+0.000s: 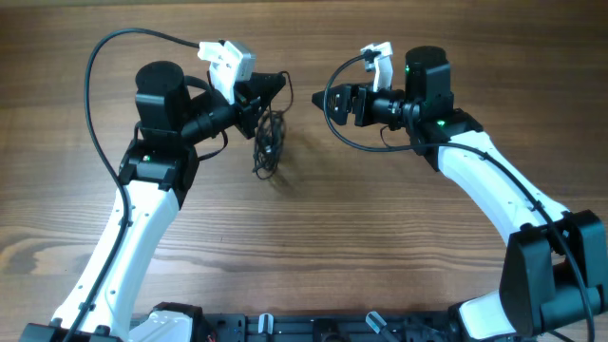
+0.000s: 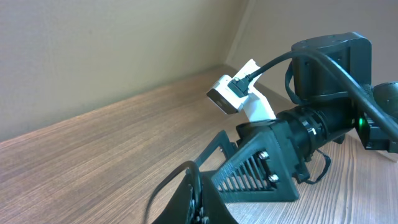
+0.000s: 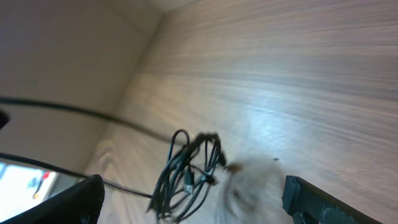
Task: Untangle cables
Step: 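Raise the left gripper high while the right gripper lowers cable loops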
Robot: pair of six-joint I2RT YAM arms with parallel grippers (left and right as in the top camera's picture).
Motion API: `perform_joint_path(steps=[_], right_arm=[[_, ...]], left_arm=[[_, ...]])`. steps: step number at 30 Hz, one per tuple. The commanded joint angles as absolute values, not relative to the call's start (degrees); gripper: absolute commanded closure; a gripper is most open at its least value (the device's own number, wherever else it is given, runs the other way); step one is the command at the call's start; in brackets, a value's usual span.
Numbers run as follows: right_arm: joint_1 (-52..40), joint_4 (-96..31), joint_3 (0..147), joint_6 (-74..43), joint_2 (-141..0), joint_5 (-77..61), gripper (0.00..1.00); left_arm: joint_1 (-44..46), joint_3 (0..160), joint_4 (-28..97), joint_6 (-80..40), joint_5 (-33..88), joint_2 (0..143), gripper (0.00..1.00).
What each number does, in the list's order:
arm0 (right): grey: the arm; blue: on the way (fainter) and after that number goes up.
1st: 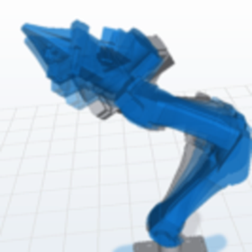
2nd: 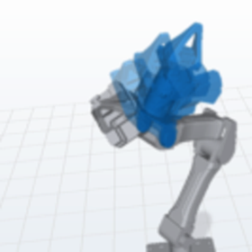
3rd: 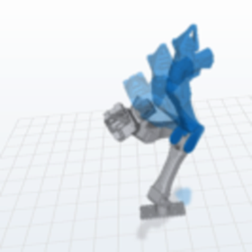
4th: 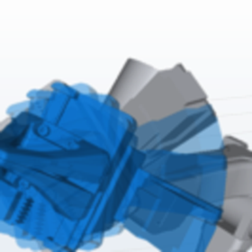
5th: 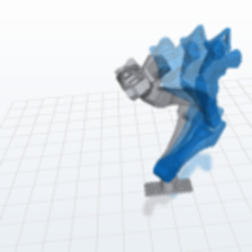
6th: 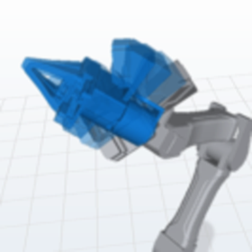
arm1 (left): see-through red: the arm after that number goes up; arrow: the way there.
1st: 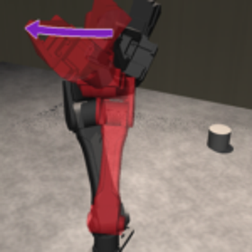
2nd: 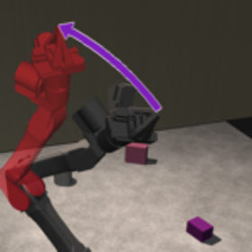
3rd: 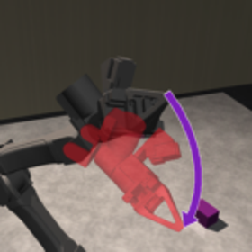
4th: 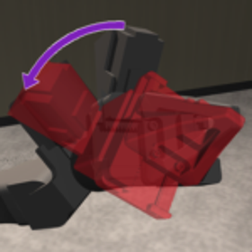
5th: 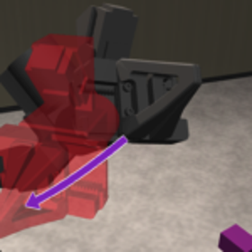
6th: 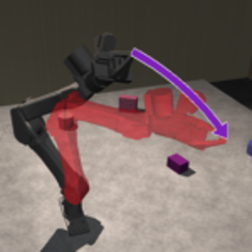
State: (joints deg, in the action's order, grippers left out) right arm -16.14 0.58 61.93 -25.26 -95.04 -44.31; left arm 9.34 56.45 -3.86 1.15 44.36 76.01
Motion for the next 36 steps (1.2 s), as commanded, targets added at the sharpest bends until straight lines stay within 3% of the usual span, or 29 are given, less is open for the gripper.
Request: perform_joint_path(steps=[1,8,16,25,30,36], right_arm=[[-16.3,0.6,61.5,-24.1,-95.0,-51.4,0.05],[-16.3,-8.8,61.5,-22.8,-95.0,-42.0,0.05],[-16.3,-10.7,61.5,-22.3,-95.0,-32.5,0.05],[-20.8,-14.6,61.5,-14.8,-95.5,-37.3,0.04],[-26.0,-12.5,61.5,-15.8,-95.8,-36.8,0.04],[-27.8,-12.0,61.5,-21.8,-97.2,-25.8,0.00]], left_arm=[[9.1,57.5,-4.2,0.8,44.1,74.5,0.96],[9.1,58.1,-9.5,-1.4,43.7,73.8,0.96],[9.1,65.5,-9.5,-2.4,41.9,72.2,0.96],[9.1,70.3,-9.4,-2.4,38.4,71.6,0.96],[9.1,70.6,-9.5,-2.4,37.5,71.6,0.96],[9.1,72.8,-9.5,-2.3,32.7,71.6,0.96]])
